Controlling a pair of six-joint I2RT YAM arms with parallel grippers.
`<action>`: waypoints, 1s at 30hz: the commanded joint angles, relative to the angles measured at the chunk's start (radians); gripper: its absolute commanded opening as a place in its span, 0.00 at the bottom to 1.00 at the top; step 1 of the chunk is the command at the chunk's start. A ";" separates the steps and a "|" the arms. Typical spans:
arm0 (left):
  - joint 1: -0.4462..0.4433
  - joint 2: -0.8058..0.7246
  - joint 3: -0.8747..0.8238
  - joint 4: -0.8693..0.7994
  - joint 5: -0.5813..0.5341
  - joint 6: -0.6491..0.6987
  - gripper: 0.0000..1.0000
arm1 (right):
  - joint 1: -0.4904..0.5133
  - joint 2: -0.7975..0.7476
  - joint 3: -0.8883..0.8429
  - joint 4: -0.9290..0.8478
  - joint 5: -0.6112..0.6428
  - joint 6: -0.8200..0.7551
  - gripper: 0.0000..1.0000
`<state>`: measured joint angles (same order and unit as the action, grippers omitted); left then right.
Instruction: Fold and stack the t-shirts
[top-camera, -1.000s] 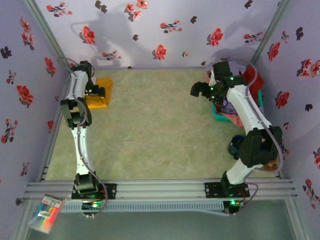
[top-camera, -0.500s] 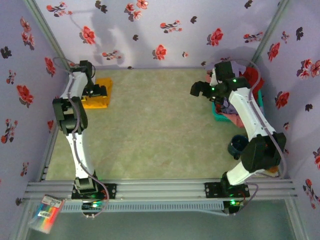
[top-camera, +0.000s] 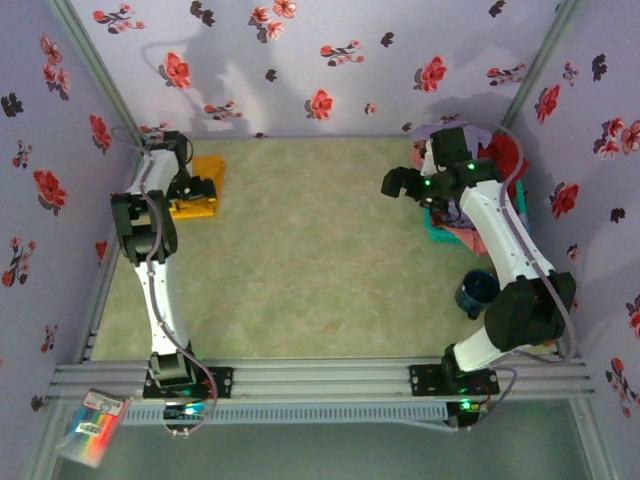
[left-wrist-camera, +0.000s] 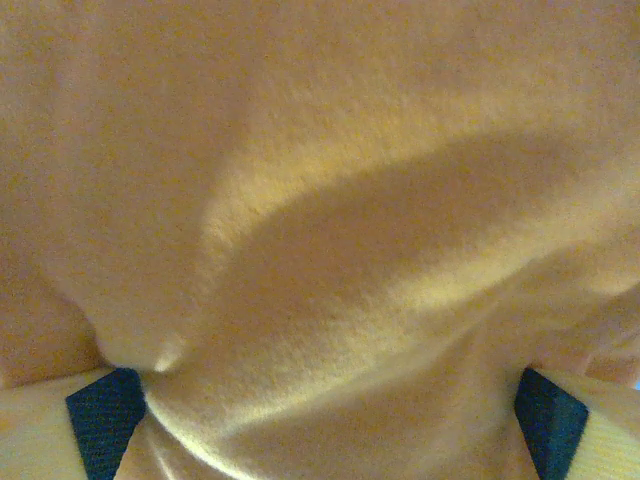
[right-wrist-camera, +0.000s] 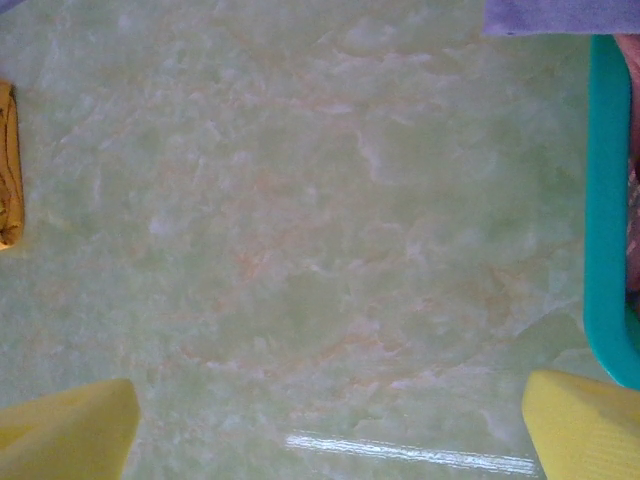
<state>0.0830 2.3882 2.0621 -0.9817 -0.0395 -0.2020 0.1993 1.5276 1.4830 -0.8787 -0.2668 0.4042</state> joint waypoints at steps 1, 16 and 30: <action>0.031 0.076 0.066 -0.037 0.025 0.040 1.00 | 0.005 -0.014 -0.022 0.024 -0.009 0.012 0.99; 0.070 0.288 0.439 -0.148 0.036 0.120 0.99 | 0.004 0.083 0.029 0.007 -0.024 0.021 0.99; 0.049 0.266 0.403 -0.075 0.225 0.018 0.99 | 0.005 0.102 0.069 0.011 -0.022 0.039 0.99</action>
<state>0.1509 2.6278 2.5004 -1.1297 0.0643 -0.1509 0.1989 1.6348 1.5196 -0.8661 -0.2783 0.4294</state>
